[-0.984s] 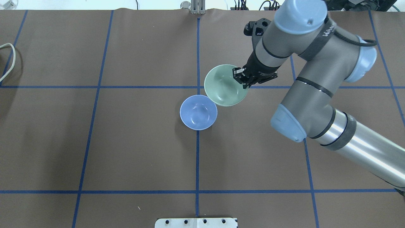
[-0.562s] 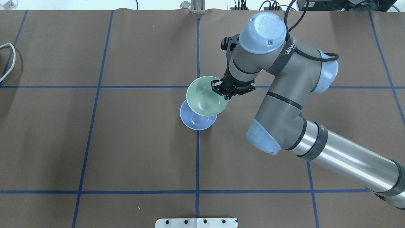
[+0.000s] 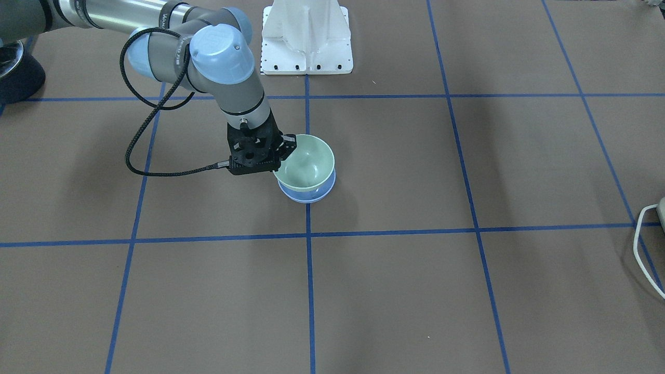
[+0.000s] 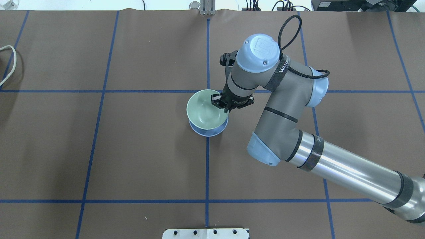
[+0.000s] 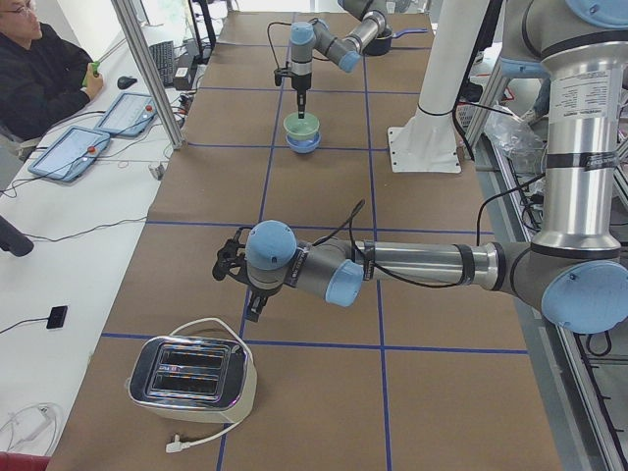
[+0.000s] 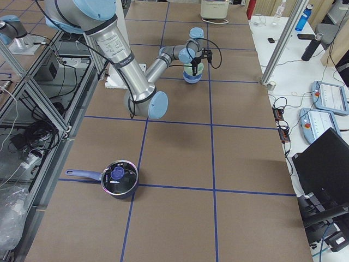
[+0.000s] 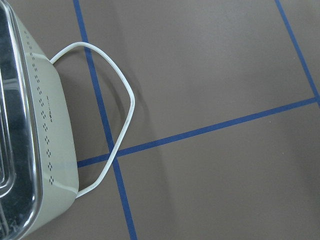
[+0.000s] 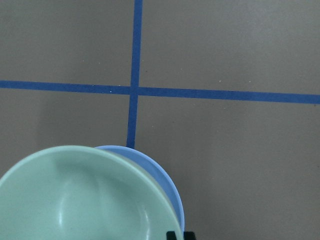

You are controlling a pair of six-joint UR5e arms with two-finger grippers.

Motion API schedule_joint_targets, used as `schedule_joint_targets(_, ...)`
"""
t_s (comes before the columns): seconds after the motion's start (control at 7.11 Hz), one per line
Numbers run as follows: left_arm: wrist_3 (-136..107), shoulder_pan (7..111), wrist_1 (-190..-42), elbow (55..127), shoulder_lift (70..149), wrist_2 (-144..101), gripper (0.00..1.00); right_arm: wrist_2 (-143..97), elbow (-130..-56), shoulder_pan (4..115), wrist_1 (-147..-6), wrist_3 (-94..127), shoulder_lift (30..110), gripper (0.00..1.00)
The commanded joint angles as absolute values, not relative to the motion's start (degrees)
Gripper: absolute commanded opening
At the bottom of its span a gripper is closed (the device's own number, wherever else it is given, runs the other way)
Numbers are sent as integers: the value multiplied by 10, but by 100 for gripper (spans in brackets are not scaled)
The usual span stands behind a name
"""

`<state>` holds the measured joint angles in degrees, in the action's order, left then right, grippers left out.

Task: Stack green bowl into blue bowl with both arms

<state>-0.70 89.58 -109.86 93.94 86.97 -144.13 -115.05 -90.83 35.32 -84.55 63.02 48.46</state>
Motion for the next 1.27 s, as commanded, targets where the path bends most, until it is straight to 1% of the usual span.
schedule_joint_targets(0.0,-9,896,-1099,940,869,-1441,98,-1150,-894,352,-823,630,485,0)
schedule_joint_targets(1.12,-11,895,-1099,939,871,-1440,98,-1150,-875,348,-797,629,486,0)
